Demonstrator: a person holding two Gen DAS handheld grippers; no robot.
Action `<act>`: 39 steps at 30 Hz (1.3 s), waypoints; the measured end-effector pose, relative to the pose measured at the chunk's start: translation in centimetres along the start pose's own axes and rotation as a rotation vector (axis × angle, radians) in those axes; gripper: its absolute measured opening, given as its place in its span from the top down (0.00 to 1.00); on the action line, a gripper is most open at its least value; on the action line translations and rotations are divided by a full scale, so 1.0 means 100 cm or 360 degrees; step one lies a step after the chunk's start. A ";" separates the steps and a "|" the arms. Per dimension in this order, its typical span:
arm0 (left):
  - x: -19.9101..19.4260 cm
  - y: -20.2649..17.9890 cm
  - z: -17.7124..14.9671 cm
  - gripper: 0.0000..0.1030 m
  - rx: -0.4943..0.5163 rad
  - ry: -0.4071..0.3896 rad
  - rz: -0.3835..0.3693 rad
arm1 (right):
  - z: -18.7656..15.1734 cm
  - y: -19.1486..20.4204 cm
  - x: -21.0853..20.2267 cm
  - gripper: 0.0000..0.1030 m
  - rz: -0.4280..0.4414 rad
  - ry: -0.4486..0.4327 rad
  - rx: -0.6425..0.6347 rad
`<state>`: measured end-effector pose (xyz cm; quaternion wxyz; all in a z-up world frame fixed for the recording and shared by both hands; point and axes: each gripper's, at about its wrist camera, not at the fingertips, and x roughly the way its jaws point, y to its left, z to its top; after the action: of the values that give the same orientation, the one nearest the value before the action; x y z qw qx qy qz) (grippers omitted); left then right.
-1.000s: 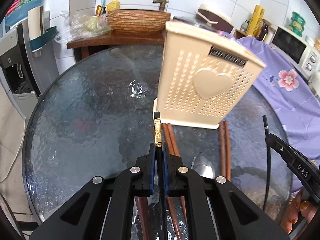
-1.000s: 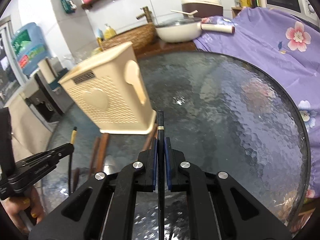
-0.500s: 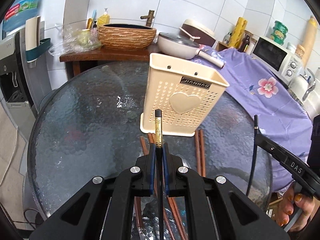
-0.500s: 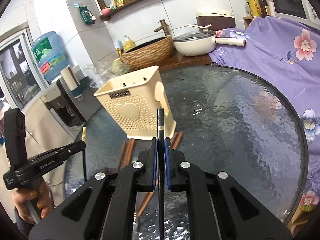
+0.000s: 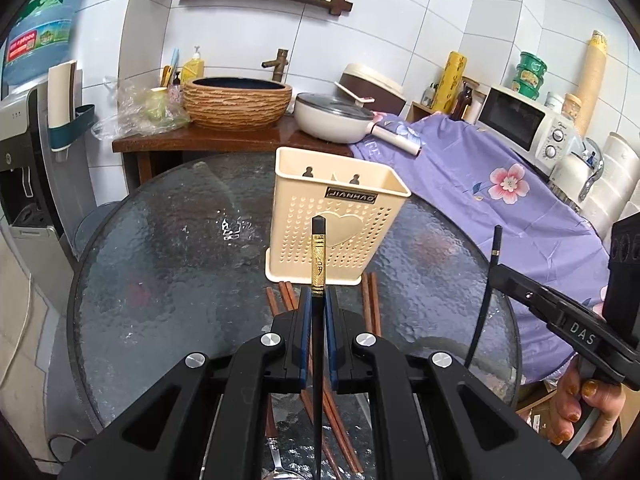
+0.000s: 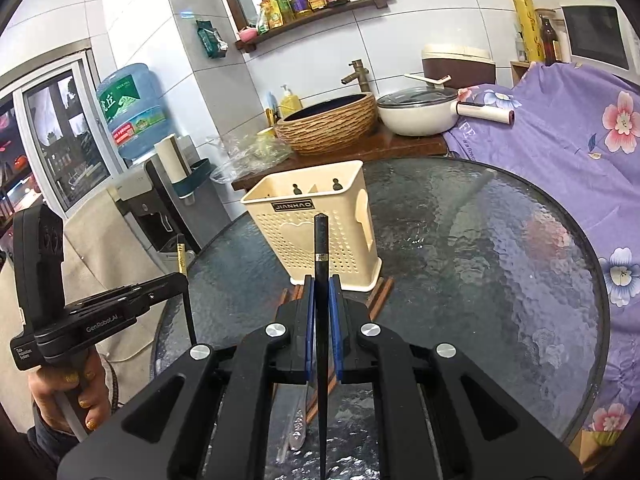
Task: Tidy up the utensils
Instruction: 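Lift both black chopsticks upright and carry them above the cream holder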
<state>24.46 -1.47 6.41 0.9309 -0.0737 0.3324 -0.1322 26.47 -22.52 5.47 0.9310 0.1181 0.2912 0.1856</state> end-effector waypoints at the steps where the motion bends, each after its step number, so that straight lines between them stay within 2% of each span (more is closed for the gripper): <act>1: -0.003 -0.002 0.000 0.94 0.0005 -0.0012 -0.0002 | 0.001 0.002 -0.002 0.92 0.0001 -0.0006 -0.0007; 25: -0.038 -0.010 0.010 0.94 0.0055 -0.0138 -0.0037 | 0.015 0.027 -0.037 0.92 0.0031 -0.0140 -0.0111; 39: -0.054 -0.015 0.029 0.94 0.0089 -0.0219 -0.0036 | 0.036 0.045 -0.048 0.92 0.0022 -0.0223 -0.0168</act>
<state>22.02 -1.16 12.22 0.9516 -0.0602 0.2631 -0.1467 23.71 -20.86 12.21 0.9527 0.0837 0.2145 0.1983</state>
